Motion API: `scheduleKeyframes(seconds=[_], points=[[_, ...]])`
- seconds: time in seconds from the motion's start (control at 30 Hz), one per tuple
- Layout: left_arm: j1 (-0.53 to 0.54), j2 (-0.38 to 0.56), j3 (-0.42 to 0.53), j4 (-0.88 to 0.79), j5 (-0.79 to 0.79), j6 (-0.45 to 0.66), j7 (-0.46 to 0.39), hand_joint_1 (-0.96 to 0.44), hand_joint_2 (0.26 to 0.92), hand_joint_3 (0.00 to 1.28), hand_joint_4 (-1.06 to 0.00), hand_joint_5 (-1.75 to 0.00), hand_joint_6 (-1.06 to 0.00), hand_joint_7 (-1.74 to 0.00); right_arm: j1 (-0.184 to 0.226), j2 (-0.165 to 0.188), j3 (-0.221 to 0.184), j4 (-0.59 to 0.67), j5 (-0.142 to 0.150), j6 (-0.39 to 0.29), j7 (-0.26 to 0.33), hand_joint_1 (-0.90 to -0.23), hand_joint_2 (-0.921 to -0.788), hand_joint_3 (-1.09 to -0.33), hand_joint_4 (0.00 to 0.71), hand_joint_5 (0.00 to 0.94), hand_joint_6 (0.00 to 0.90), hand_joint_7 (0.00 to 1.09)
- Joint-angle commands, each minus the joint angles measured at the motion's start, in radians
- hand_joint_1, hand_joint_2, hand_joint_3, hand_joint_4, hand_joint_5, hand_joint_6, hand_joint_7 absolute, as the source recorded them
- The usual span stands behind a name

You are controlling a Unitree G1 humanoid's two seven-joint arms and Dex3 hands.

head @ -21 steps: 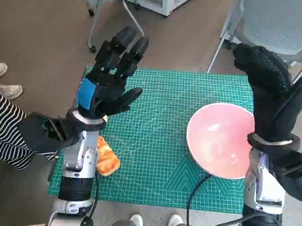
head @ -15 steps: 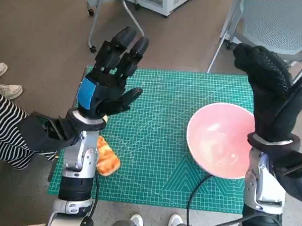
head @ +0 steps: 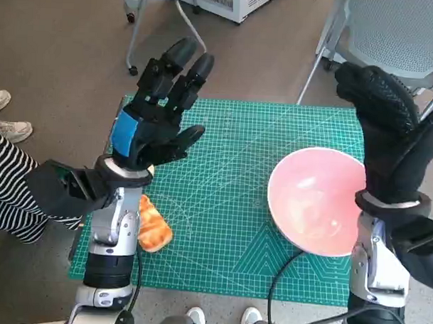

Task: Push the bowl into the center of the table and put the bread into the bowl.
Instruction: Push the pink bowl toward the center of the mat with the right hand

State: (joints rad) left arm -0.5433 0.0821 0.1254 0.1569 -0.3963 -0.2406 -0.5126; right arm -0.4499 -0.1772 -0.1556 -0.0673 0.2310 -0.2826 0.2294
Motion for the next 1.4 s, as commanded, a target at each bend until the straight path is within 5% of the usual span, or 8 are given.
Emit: scheduleKeyframes(seconds=[0.03, 0.53, 0.8, 0.87, 1.1, 1.4], points=[[-0.006, 0.004, -0.004, -0.006, 0.0, 0.003, 0.002, -0.45, 0.921, 0.34, -0.11, -0.07, 0.0, -0.43, 0.013, -0.004, -0.004, 0.011, -0.005, 0.009, -0.005, -0.693, -0.921, -0.682, 0.135, 0.0, 0.001, 0.58], [-0.012, 0.003, -0.001, 0.001, -0.001, -0.001, 0.002, -0.45, 0.921, 0.34, -0.11, -0.06, 0.0, -0.43, 0.009, -0.017, -0.015, 0.02, 0.006, 0.005, 0.006, -0.69, -0.921, -0.682, 0.14, 0.003, 0.009, 0.58], [-0.01, 0.002, 0.003, 0.008, 0.003, -0.014, 0.002, -0.45, 0.921, 0.34, -0.11, -0.06, 0.0, -0.43, 0.028, -0.093, -0.121, 0.114, 0.068, -0.053, 0.061, -0.675, -0.921, -0.691, 0.128, 0.0, 0.002, 0.58], [-0.012, 0.003, 0.006, 0.017, 0.004, -0.023, -0.001, -0.45, 0.921, 0.34, -0.11, -0.06, 0.0, -0.44, 0.029, -0.115, -0.157, 0.172, 0.056, -0.09, 0.051, -0.671, -0.921, -0.7, 0.124, 0.0, 0.0, 0.57], [-0.015, 0.006, 0.01, 0.037, 0.011, -0.05, -0.001, -0.46, 0.921, 0.35, -0.11, -0.06, 0.0, -0.44, 0.028, -0.161, -0.251, 0.401, -0.06, -0.208, -0.098, -0.664, -0.921, -0.732, 0.116, 0.0, -0.001, 0.52], [-0.016, 0.006, 0.012, 0.042, 0.01, -0.051, 0.008, -0.46, 0.921, 0.35, -0.12, -0.06, 0.0, -0.44, 0.021, -0.191, -0.305, 0.69, -0.044, -0.313, -0.134, -0.635, -0.921, -0.807, 0.082, 0.0, -0.001, 0.46]])
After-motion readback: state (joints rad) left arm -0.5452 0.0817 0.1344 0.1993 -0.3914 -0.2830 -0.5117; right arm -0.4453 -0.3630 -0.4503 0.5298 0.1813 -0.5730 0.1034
